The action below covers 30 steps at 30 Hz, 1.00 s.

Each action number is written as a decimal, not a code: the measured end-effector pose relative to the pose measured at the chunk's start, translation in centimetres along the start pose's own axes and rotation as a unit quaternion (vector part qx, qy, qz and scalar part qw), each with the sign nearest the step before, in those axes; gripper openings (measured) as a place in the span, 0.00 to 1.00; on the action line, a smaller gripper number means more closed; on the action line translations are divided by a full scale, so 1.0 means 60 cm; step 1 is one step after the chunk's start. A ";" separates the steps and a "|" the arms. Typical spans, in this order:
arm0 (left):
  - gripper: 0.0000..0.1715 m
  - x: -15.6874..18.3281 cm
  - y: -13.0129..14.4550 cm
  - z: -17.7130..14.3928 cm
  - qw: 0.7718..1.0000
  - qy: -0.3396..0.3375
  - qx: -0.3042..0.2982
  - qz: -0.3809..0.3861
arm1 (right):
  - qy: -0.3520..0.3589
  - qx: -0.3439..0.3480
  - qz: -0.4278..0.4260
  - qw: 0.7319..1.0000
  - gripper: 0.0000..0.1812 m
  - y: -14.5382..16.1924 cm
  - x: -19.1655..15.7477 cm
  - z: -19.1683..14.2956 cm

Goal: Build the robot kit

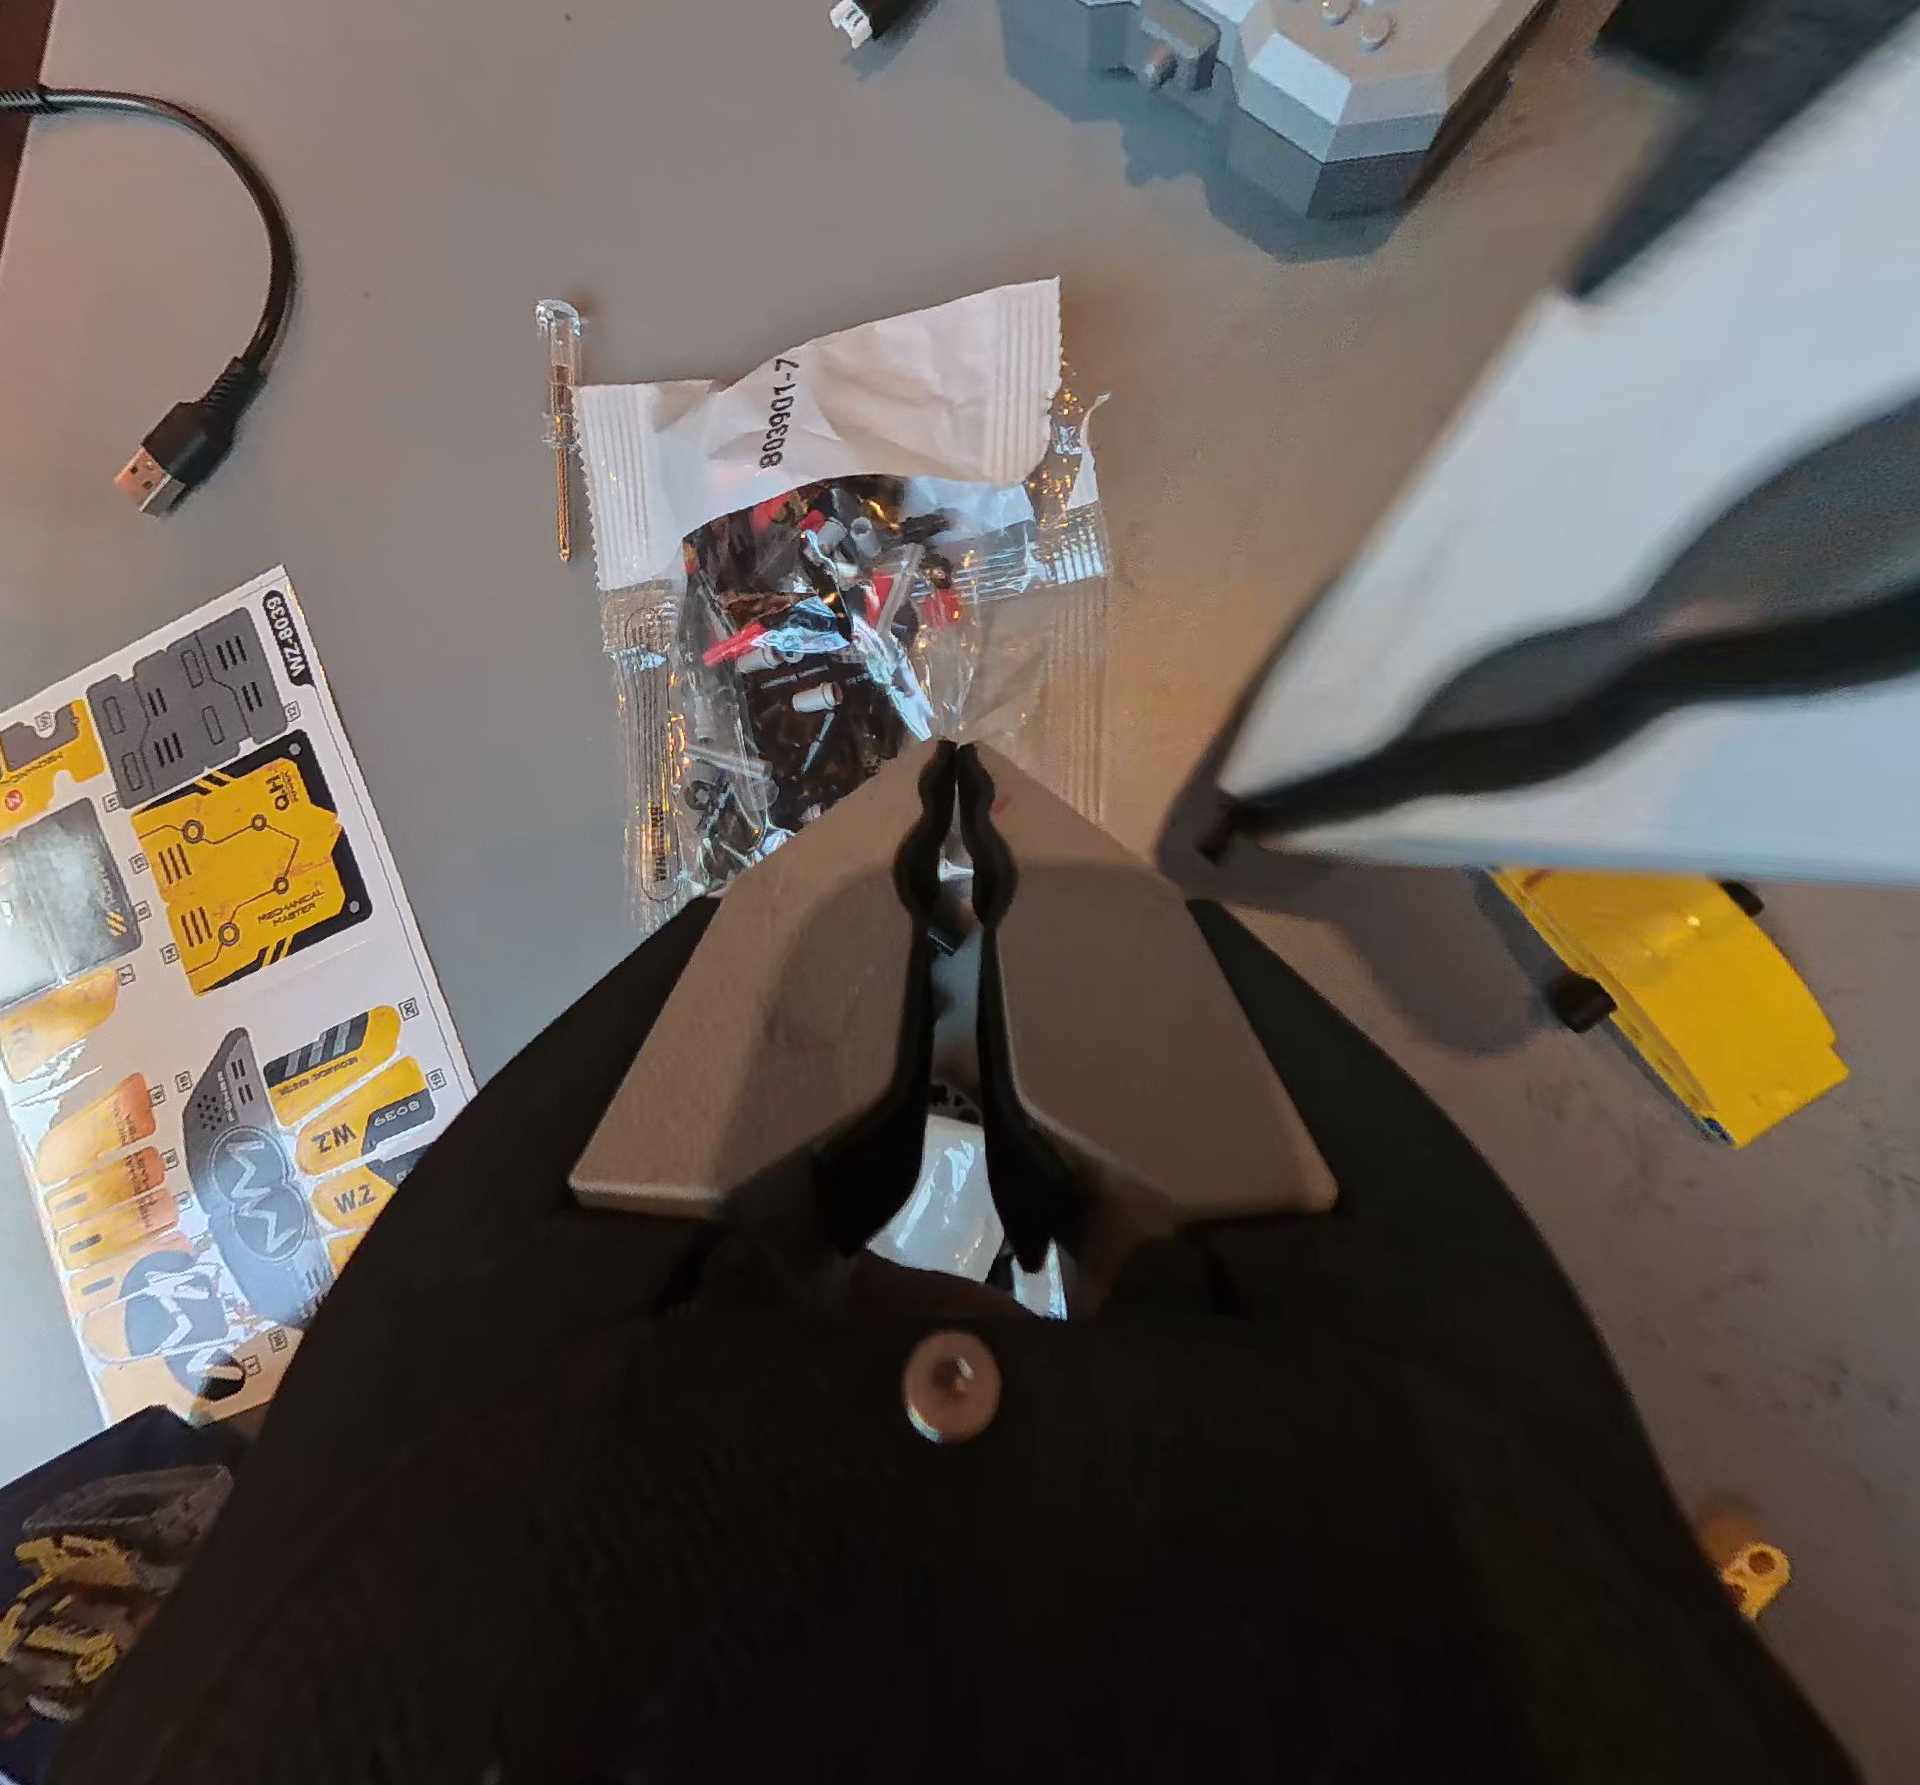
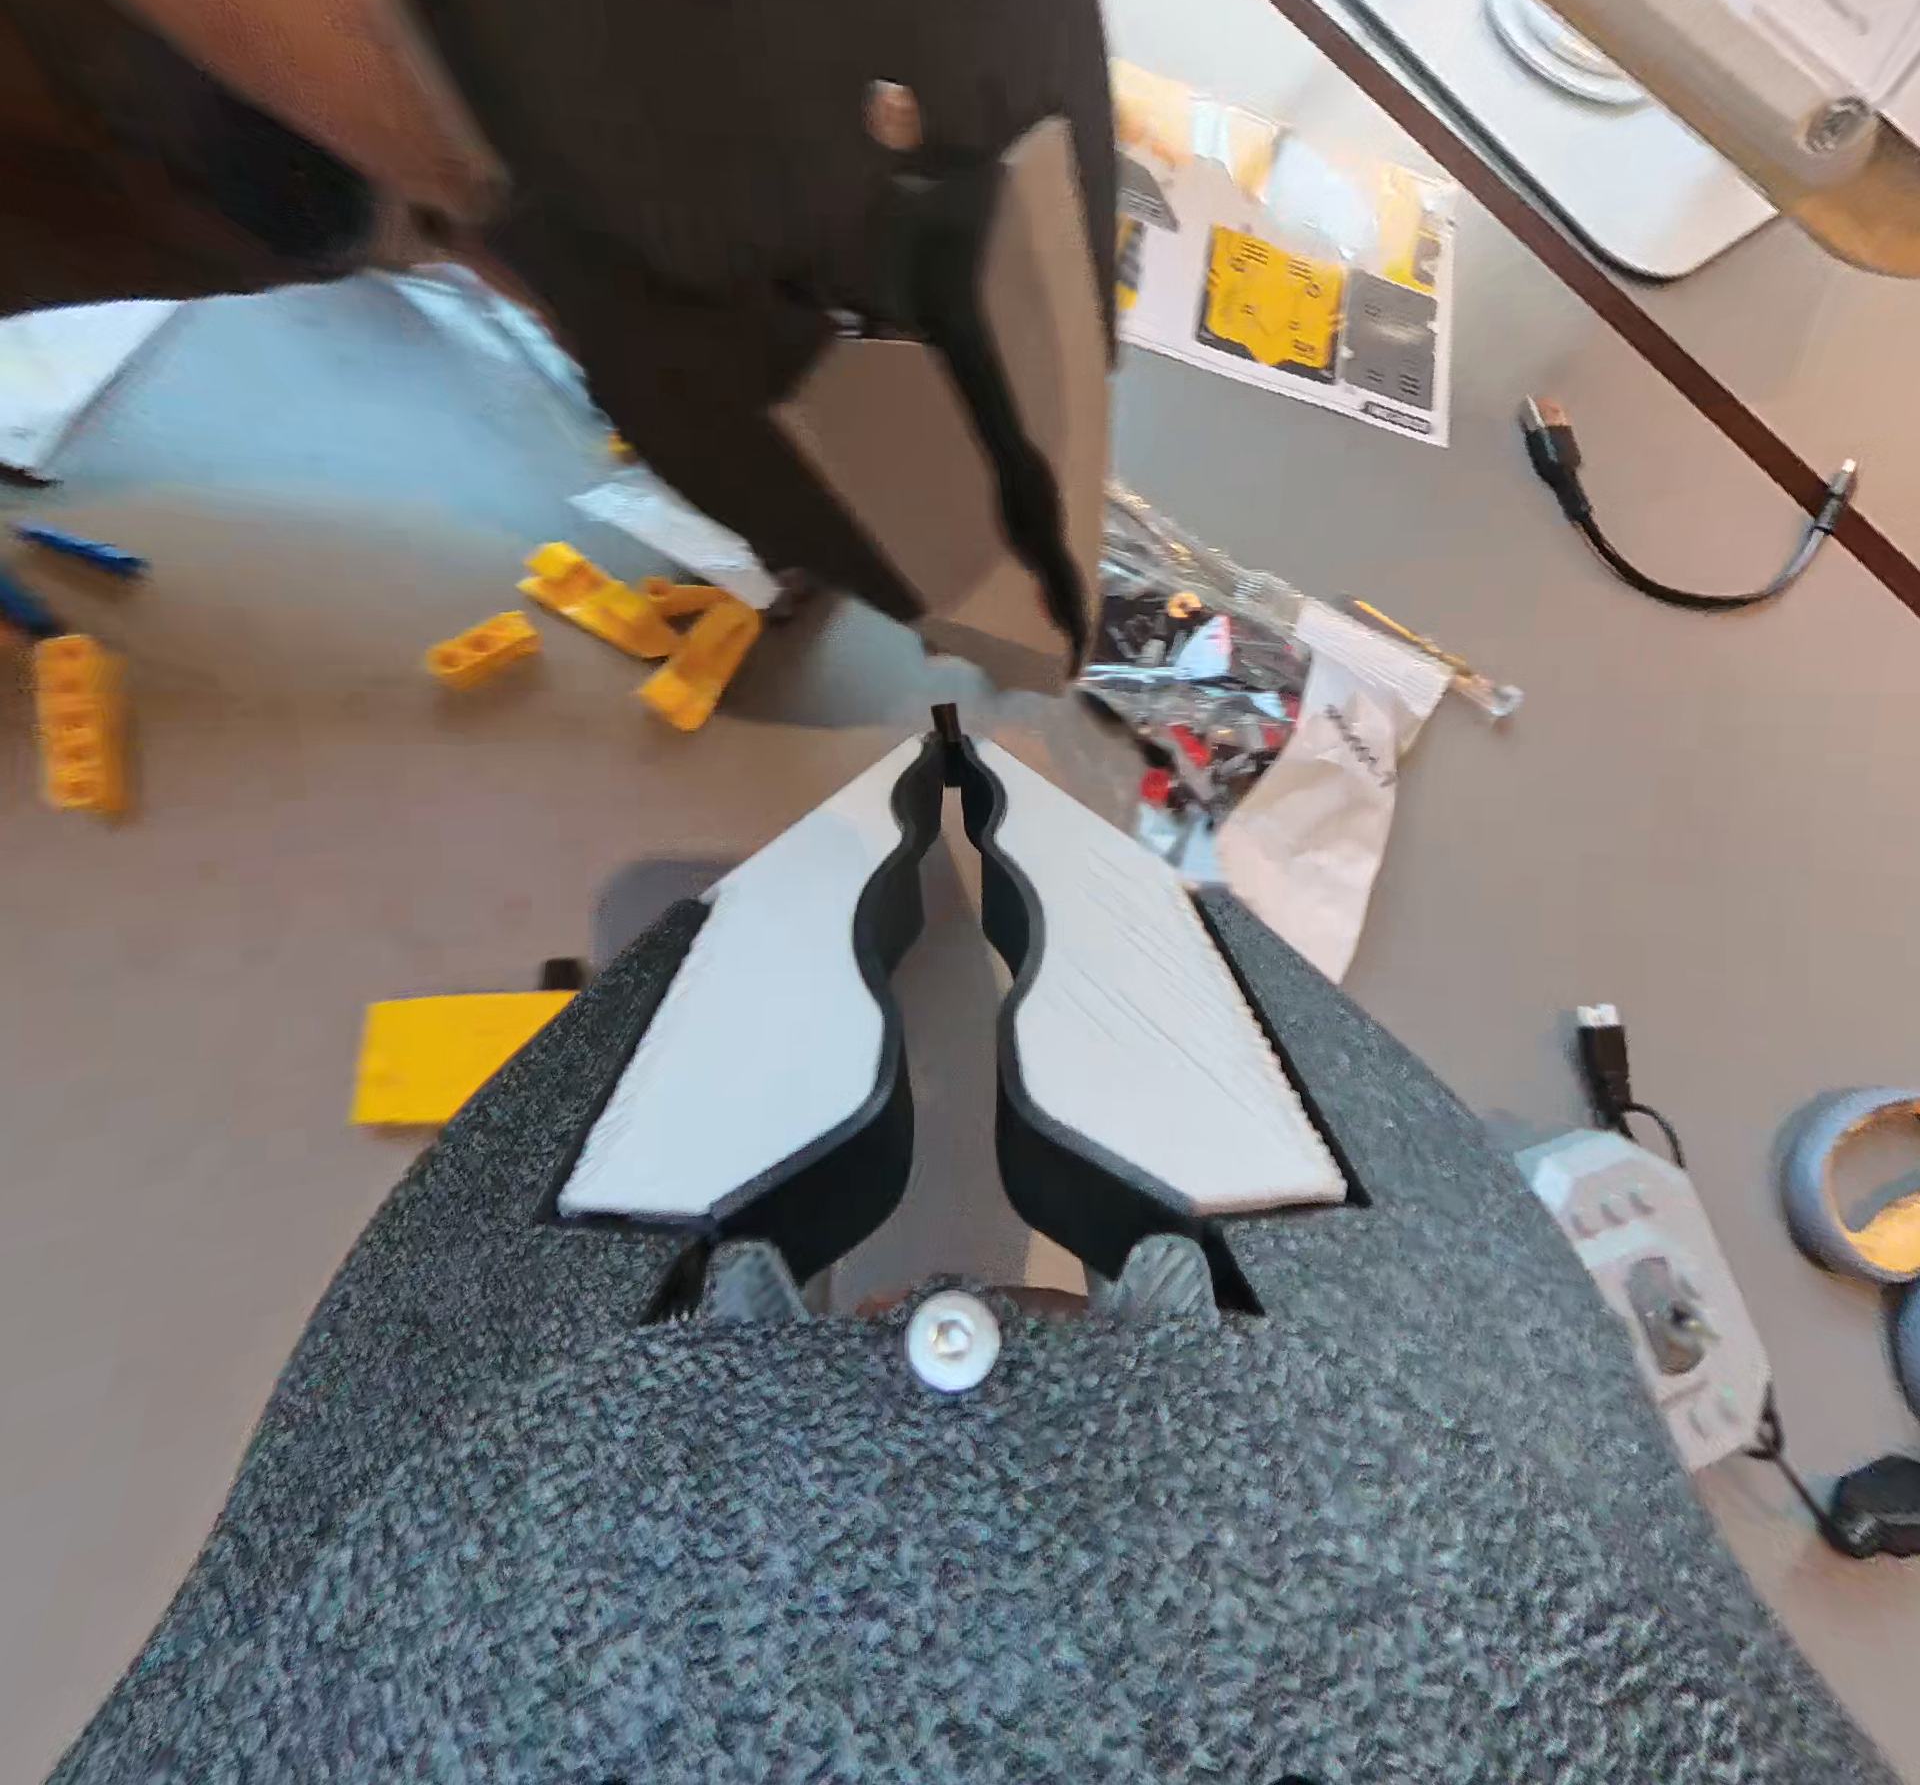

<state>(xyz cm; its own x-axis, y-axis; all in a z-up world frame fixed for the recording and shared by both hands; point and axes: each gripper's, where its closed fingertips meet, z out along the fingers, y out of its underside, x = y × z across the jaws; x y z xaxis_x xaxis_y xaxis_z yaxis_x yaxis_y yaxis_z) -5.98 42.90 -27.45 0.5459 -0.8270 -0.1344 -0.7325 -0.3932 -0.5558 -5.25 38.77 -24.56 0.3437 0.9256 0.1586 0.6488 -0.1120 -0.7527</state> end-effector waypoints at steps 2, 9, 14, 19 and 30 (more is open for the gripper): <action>0.00 -0.002 0.002 0.000 1.000 -0.001 -0.001 0.000 | -0.039 -0.004 -0.007 0.999 0.01 0.001 -0.054 -0.010; 0.00 0.000 0.001 0.000 1.000 -0.004 -0.004 0.001 | -0.130 -0.013 -0.081 0.988 0.01 -0.019 -0.224 0.028; 0.00 -0.003 -0.001 -0.007 1.000 -0.003 0.002 -0.005 | -0.142 -0.031 -0.100 0.984 0.04 -0.005 -0.248 0.059; 0.00 -0.007 -0.004 -0.011 1.000 -0.006 0.008 -0.006 | -0.143 -0.037 -0.089 0.985 0.07 0.006 -0.244 0.055; 0.00 -0.007 -0.006 -0.018 1.000 -0.011 0.009 0.000 | 0.076 0.015 0.053 0.996 0.07 0.003 0.009 -0.001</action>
<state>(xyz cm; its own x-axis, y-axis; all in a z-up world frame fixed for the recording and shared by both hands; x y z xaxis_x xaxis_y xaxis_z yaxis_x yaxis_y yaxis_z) -6.39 42.94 -26.30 0.5544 -0.8183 -0.1516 -0.7253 -0.3858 -0.5702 -4.91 39.21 -24.54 0.5094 0.8432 0.1715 0.5843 -0.1927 -0.7884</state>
